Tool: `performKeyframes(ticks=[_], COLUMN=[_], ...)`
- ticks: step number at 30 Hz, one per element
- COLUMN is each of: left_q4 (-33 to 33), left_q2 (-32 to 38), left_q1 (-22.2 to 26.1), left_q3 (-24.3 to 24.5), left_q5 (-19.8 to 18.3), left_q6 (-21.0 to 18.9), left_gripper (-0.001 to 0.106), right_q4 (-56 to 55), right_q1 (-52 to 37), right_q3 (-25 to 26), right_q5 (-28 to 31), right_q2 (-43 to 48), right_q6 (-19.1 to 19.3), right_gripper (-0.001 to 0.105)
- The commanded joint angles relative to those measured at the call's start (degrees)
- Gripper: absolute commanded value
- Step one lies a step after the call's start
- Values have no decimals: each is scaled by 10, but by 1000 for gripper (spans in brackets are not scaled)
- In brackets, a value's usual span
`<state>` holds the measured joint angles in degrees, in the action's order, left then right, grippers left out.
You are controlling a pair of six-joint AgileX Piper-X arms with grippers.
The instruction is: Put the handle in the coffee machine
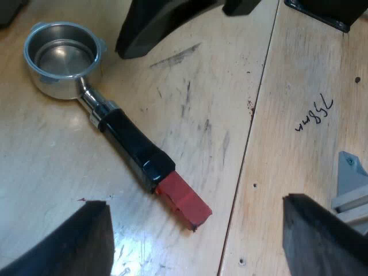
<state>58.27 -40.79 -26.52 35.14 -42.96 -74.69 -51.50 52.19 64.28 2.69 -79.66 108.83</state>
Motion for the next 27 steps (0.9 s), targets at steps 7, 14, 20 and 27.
performKeyframes(ticks=[7, 14, 20, 27], left_q4=[-4, -4, -4, -4], left_q2=[3, 3, 3, 3], left_q1=[1, 1, 1, 1], left_q3=[1, 1, 1, 1], left_q5=[-14, -33, -33, -33], left_q6=[3, 3, 3, 3], left_gripper=[64, 64, 64, 64], right_q4=[4, 20, 37, 53], right_q1=[-36, -42, -42, -43], right_q3=[14, 16, 16, 16], right_q5=[-27, -27, -27, -27], right_q2=[-58, -88, -104, -122], right_q6=[27, 42, 55, 63], right_gripper=[75, 75, 75, 75])
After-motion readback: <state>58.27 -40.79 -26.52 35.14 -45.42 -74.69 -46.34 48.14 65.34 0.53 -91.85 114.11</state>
